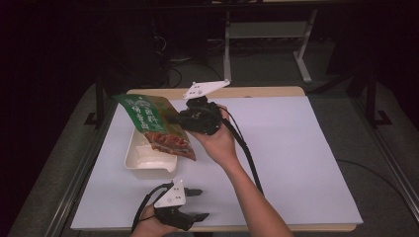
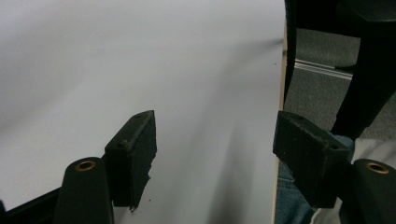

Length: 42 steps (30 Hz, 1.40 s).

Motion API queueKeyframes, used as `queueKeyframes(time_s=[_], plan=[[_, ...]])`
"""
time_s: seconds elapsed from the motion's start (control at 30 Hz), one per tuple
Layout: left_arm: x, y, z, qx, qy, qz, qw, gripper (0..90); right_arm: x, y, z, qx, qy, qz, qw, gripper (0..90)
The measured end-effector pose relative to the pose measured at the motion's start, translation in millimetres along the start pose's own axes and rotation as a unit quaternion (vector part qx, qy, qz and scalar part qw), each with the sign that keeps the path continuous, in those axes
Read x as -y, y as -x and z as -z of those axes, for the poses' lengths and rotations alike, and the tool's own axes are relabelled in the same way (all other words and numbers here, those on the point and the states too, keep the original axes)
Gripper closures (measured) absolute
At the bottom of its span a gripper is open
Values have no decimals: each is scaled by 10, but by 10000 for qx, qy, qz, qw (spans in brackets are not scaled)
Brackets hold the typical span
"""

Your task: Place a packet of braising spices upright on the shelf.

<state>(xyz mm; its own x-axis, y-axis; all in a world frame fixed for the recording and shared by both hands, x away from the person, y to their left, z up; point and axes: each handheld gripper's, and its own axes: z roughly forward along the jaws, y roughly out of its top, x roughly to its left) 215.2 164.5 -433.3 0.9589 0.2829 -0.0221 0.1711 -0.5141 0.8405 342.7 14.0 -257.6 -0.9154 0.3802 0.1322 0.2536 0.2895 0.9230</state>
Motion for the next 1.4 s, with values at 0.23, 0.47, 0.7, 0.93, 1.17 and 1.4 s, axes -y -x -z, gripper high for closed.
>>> queueKeyframes(time_s=[0.23,0.47,0.7,0.93,1.17,1.4], plan=[[-8,23,-5,23,43,-37,10000,296,43,-4,-231,-206,38,-82,9997,898],[-22,42,6,22,12,-129,9999,295,127,13,-518,-435,12,-347,9985,897],[-23,46,0,20,-30,-165,9999,294,295,85,-740,-350,75,-643,9973,898],[-19,38,0,4,-22,-125,9999,292,417,182,-790,-207,179,-905,9955,898],[-1,20,-18,-53,-39,-63,10000,282,590,239,-816,-1,226,-1032,9944,897],[2,7,-23,-64,-31,-37,10000,280,657,287,-778,-116,199,-1052,9942,896]])
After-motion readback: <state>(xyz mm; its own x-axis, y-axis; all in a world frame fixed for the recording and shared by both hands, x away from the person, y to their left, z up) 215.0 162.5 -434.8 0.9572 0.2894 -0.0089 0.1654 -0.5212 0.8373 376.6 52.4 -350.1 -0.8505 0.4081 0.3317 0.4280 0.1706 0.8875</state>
